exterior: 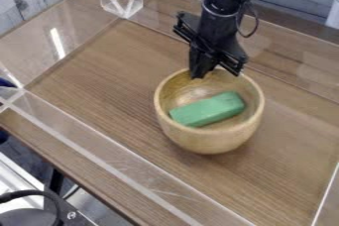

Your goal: Put the green block in the brown bowl

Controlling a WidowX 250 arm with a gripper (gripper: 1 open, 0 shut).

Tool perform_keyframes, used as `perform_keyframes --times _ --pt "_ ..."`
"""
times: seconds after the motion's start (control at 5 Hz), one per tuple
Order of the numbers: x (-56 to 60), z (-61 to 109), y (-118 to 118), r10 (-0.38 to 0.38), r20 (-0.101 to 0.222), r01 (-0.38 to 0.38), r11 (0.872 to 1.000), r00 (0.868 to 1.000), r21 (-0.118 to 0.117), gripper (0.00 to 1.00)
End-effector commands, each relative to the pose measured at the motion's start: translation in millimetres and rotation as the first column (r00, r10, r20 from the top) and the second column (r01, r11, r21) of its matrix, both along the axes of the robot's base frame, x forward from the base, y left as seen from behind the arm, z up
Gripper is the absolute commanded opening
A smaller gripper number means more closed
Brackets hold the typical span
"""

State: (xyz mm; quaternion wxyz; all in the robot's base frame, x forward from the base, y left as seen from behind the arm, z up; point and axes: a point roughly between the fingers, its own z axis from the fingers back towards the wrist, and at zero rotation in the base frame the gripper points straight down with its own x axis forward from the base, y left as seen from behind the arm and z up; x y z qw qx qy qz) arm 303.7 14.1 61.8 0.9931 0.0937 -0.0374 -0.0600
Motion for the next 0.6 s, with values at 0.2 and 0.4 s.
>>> perform_keyframes --times 0.2,0.4 --pt "8.4 11.4 -1.5 -0.005 0.078 0.009 0.998 0.997 -0.06 0.0" --pt "11.3 0.6 -4.4 -0.036 0.062 0.04 0.997 0.997 -0.06 0.0"
